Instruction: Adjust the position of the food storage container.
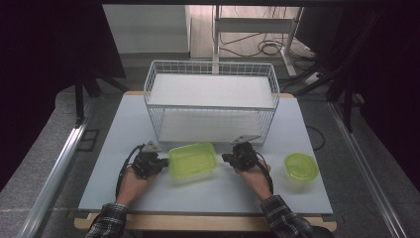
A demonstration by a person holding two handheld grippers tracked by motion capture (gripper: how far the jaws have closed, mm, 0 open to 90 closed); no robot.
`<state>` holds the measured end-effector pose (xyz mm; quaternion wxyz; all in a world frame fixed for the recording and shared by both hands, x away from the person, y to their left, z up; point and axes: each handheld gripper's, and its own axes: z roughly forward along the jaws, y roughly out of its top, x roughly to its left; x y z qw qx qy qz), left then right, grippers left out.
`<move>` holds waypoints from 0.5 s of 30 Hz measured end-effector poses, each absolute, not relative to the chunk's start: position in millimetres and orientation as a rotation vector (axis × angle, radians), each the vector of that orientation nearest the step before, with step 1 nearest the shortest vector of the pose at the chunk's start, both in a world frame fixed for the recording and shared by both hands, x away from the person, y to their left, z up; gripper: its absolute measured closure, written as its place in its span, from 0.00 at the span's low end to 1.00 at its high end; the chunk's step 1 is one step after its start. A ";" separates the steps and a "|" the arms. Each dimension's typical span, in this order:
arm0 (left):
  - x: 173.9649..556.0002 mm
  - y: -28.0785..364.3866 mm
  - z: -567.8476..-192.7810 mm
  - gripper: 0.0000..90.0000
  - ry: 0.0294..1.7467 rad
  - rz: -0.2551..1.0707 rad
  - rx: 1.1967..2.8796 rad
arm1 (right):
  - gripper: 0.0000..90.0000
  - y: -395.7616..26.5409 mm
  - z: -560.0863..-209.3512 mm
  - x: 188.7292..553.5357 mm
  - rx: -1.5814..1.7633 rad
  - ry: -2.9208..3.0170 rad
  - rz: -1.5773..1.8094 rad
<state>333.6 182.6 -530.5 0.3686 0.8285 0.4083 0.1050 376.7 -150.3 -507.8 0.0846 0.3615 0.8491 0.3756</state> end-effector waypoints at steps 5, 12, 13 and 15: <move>339.5 168.7 -530.1 0.99 1.019 0.256 2.139 | 0.99 -147.7 -511.1 383.1 1.092 2.536 1.123; 339.4 156.6 -530.3 0.99 0.986 0.239 2.162 | 0.99 -153.3 -513.2 378.0 1.119 2.557 1.079; 338.1 154.3 -530.0 0.99 0.972 0.232 2.171 | 0.99 -153.9 -513.1 376.3 1.118 2.561 1.077; 334.9 150.1 -528.9 0.99 0.954 0.219 2.177 | 0.99 -157.5 -512.0 367.0 1.106 2.582 1.061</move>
